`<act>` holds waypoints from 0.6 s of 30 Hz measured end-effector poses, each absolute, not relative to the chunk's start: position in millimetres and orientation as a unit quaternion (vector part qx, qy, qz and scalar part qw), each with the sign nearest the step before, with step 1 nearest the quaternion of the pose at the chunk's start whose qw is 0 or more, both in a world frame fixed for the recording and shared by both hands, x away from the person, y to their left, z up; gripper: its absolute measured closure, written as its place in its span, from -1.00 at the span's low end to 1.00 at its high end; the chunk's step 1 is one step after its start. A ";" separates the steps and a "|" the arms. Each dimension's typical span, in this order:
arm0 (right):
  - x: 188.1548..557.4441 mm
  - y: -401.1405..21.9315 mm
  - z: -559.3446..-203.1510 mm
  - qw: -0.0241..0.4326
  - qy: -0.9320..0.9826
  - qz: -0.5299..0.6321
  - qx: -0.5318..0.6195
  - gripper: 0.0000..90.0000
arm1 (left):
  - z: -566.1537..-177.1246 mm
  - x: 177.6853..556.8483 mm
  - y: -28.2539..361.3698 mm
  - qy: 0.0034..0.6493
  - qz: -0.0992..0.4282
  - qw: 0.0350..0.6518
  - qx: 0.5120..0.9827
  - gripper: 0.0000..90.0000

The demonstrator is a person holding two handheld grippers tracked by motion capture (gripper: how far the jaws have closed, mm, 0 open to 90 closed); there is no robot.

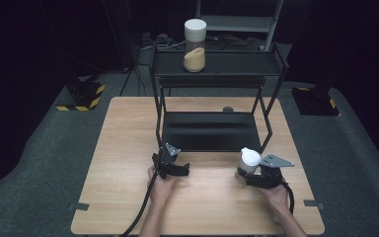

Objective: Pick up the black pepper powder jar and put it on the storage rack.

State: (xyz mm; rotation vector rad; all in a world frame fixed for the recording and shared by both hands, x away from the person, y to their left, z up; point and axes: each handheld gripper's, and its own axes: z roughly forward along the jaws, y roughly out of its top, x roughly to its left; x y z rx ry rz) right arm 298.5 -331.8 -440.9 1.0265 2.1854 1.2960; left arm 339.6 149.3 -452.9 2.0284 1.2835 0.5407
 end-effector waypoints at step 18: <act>299.5 -329.3 -436.9 0.208 0.789 0.455 0.357 -0.33 | -452.9 339.6 149.5 0.492 0.207 0.334 0.777 -0.94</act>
